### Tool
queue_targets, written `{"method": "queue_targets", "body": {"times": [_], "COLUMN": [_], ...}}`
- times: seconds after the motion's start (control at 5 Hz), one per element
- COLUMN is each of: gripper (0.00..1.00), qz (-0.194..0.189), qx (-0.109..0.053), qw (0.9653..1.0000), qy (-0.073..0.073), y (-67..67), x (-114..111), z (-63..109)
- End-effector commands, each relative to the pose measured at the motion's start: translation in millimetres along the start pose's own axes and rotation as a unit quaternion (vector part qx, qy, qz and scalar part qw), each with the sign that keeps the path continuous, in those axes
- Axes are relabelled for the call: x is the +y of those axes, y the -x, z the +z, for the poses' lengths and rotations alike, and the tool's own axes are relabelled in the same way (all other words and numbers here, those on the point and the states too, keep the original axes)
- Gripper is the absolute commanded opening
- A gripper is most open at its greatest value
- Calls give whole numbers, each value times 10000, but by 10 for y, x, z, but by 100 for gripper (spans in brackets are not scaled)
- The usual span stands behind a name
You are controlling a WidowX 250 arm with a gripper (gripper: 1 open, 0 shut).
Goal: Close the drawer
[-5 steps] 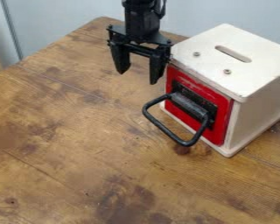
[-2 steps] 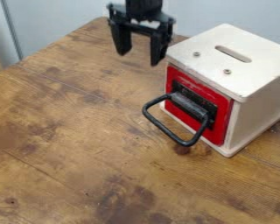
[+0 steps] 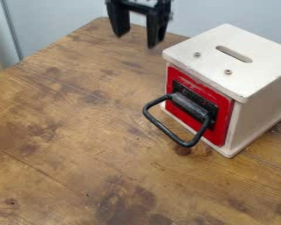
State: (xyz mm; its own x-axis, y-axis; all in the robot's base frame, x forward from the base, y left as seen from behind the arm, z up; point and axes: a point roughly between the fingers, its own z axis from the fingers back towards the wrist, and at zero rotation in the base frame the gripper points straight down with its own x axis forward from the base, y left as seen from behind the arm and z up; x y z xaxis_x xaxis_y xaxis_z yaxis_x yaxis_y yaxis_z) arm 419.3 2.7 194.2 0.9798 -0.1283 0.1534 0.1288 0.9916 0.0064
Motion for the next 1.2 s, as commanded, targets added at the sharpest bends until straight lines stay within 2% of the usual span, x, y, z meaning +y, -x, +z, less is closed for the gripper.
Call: {"method": "queue_targets", "body": {"times": [0.0, 0.2, 0.4, 0.6, 1.0], "gripper": [100, 100, 100, 100, 100], "qz": [-45, -158, -220, -349, -479], "qx": [-182, -293, -157, -142, -231], "qw": [9998, 9994, 9996, 9993, 9986], "qy": [40, -11, 21, 37, 12], "y": [145, 229, 270, 287, 308], "x": [10, -38, -77, -123, -197], "z": [163, 224, 158, 149, 212]}}
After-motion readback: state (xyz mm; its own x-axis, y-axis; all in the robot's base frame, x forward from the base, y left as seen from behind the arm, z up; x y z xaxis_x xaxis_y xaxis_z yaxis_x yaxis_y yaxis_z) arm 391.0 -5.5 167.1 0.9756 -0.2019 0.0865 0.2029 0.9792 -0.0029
